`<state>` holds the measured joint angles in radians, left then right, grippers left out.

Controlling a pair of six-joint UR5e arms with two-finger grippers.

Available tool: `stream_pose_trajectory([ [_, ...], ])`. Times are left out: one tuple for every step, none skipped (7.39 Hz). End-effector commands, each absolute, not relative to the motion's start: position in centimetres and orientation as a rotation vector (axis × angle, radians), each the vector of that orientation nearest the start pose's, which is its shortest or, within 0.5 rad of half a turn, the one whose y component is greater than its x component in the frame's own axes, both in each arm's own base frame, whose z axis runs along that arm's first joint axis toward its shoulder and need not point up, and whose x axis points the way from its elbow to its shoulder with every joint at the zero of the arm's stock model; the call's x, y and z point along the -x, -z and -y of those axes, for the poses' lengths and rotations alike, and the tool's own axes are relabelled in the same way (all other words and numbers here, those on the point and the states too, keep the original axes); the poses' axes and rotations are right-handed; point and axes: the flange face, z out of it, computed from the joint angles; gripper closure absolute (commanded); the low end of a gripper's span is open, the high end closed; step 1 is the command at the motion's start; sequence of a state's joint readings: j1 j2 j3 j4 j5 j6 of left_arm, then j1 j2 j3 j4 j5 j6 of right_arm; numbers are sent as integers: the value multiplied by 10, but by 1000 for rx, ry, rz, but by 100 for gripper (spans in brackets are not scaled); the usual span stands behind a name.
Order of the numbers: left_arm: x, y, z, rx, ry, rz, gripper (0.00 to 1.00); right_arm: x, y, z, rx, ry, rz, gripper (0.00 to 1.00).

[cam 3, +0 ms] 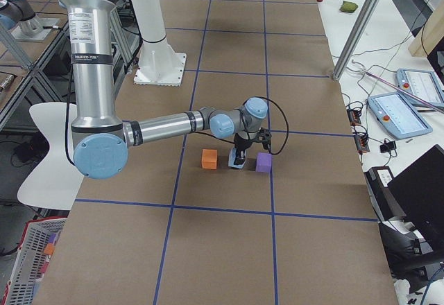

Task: Place blue block between orange and purple blocks
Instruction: 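Lower the cube between the purple and orange cubes and open the right gripper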

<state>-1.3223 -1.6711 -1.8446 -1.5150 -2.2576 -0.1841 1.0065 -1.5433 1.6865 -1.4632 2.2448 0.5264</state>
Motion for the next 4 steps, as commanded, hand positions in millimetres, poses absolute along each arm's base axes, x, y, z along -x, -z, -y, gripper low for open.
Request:
stream_pose_trajectory([
  [-61,-485,527,-152,-170,-730,0,221,-583,473,148,125,694,83],
  [-62,-485,528,-150,-171,-730,0,225,-584,475,149,129,694,48],
  [-62,-486,528,-149,-170,-728,0,224,-584,476,141,127,685,0],
  [-63,-488,528,-146,-171,-728,0,224,-584,476,142,126,683,0],
])
